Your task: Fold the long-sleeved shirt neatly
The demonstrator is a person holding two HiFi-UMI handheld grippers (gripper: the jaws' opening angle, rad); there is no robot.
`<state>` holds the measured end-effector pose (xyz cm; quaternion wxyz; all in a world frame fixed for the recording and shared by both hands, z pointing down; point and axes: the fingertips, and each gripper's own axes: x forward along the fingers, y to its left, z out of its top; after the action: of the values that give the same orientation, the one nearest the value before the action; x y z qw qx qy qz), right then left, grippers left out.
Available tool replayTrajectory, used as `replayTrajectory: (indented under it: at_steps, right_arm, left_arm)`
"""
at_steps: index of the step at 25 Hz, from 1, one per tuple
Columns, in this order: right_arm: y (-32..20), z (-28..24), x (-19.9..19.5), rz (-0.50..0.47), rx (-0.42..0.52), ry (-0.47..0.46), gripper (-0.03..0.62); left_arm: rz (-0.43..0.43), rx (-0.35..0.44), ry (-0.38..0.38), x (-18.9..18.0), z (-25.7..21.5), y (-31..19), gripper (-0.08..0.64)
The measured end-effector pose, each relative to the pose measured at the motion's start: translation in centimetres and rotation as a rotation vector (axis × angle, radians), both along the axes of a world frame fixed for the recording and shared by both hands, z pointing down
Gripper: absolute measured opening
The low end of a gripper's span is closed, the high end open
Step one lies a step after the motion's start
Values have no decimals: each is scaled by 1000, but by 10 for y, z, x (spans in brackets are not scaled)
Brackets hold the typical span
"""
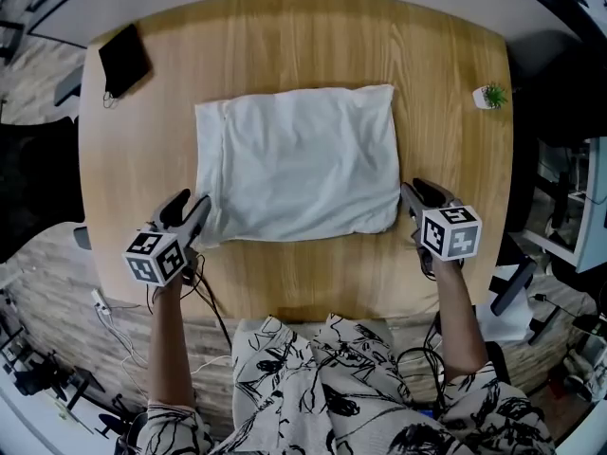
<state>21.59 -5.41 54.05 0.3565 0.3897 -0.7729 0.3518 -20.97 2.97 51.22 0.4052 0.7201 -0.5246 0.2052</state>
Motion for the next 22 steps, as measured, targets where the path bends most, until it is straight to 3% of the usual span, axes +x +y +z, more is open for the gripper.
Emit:
replayTrajectory:
  at_steps: [2, 5, 13, 16, 18, 22]
  right_arm:
    - [-23, -19, -5, -17, 73, -53, 172]
    - [-64, -33, -23, -90, 167, -90, 219]
    - [-156, -30, -76, -239, 294, -96, 232]
    - [-182, -17, -91, -280, 292, -77, 242]
    - [-190, -7, -95, -302, 268, -67, 241]
    - [-191, 9, -89, -329, 240, -19, 156]
  left_arm:
    - [-15, 51, 17, -17, -19, -16, 227]
    - [24, 92, -48, -39, -28, -54, 224]
    - [253, 147, -147, -41, -13, -146, 212]
    - [358, 165, -198, -39, 1, -170, 195]
    - [373, 170, -185, -36, 11, -181, 192]
    - [390, 164, -159, -26, 29, -190, 159]
